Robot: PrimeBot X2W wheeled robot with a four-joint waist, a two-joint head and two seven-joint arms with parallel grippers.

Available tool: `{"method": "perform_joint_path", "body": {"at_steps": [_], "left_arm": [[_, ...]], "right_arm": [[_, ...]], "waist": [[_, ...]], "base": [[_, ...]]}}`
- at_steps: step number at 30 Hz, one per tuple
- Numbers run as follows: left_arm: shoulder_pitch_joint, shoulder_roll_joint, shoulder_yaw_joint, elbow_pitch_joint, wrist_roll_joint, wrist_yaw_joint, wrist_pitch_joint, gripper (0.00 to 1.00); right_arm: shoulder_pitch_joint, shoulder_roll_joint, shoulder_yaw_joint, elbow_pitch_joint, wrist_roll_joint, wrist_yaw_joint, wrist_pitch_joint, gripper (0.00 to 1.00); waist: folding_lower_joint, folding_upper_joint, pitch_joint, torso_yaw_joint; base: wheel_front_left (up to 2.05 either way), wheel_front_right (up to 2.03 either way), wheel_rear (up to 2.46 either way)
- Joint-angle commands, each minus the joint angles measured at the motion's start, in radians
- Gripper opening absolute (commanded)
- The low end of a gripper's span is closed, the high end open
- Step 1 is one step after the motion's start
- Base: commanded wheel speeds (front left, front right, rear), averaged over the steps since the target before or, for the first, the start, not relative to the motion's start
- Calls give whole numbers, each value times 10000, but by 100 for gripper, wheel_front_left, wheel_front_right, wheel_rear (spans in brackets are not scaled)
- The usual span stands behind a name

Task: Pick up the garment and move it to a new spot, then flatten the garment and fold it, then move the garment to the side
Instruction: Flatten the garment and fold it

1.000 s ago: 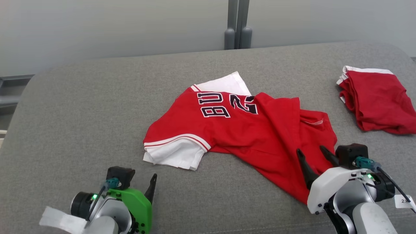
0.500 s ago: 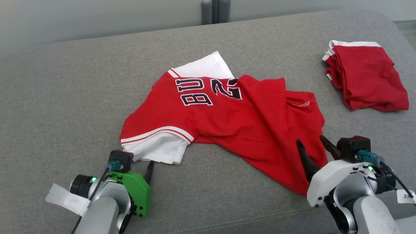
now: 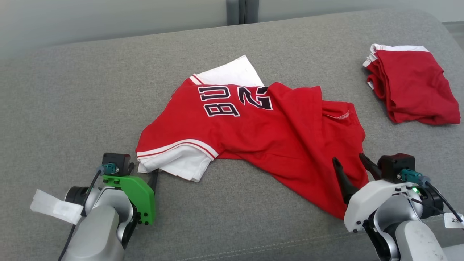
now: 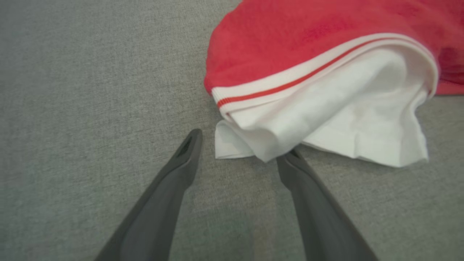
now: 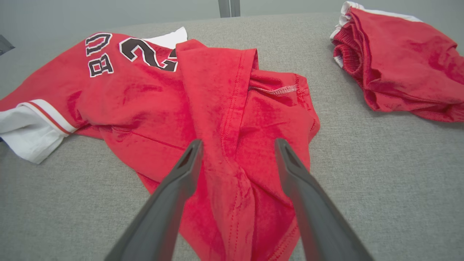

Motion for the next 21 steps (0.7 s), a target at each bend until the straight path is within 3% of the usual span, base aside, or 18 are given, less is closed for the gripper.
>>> {"method": "perform_joint_path", "body": {"at_steps": [1, 10, 21], "left_arm": [[-94, 45, -69, -131, -152, -34, 152, 100], [304, 405, -265, -1688, -1140, -52, 939, 100], [445, 423, -335, -1788, -1251, 206, 1343, 100]], "right_arm": [[80, -22, -5, 24, -1, -11, 20, 100], [112, -25, 126, 33, 101, -11, 77, 100], [-66, -22, 196, -29, 54, -11, 126, 100]], "waist": [[0, -1, -83, 102], [0, -1, -242, 341], [0, -1, 47, 265]], "base": [[0, 0, 0], [0, 0, 0], [0, 0, 0]]}}
